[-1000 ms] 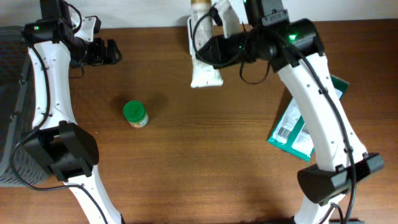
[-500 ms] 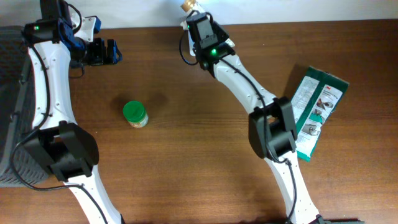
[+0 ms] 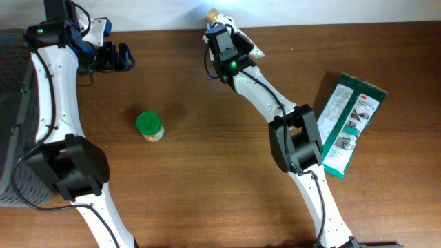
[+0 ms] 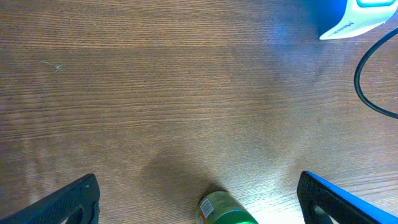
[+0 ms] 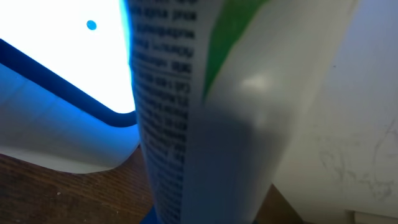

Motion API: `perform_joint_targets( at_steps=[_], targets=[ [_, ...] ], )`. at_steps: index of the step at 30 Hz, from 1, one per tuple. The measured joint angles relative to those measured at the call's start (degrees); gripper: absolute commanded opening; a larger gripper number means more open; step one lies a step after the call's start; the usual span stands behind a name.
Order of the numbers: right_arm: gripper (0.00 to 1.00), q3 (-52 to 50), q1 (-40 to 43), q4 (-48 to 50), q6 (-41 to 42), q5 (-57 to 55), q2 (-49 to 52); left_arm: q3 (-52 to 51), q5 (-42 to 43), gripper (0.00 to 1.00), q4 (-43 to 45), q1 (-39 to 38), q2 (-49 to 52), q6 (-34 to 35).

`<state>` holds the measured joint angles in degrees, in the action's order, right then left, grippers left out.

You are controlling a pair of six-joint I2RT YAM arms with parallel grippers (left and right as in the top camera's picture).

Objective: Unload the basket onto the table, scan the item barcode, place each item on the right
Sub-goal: 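Lift the white tube and hold it before the white scanner, then carry the tube right and release it beside the packages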

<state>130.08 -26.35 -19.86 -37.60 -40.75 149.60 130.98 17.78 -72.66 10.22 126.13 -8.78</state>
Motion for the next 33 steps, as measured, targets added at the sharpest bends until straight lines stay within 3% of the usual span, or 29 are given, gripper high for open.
perform_joint_targets(
  at_steps=[8, 17, 21, 23, 27, 30, 33],
  targets=[
    [0.04, 0.0, -0.2, -12.1, 8.4, 4.1, -4.0, 0.0, 0.0, 0.99, 0.0, 0.0, 0.0, 0.0],
    [0.04, 0.4, 1.1, -40.9, 34.6, 39.0, -36.3, 0.0, 0.0, 0.99, 0.0, 0.0, 0.0, 0.0],
    [0.04, 0.3, 7.1, -62.3, 43.1, 49.7, -41.0, 0.0, 0.0, 0.99, 0.0, 0.0, 0.0, 0.0],
    [0.04, -0.8, 9.9, -65.9, 46.4, 49.9, -40.8, 0.0, 0.0, 0.99, 0.0, 0.0, 0.0, 0.0],
    [0.04, -14.1, 13.9, -62.3, 52.1, 47.8, -39.7, 0.0, 0.0, 0.99, 0.0, 0.0, 0.0, 0.0],
    [0.04, -30.9, 16.9, -51.2, 53.5, 46.9, -38.0, 0.0, 0.0, 0.99, 0.0, 0.0, 0.0, 0.0],
    [0.05, -40.5, 20.5, -42.8, 52.8, 46.0, -37.5, 0.0, 0.0, 0.99, 0.0, 0.0, 0.0, 0.0]
  ],
)
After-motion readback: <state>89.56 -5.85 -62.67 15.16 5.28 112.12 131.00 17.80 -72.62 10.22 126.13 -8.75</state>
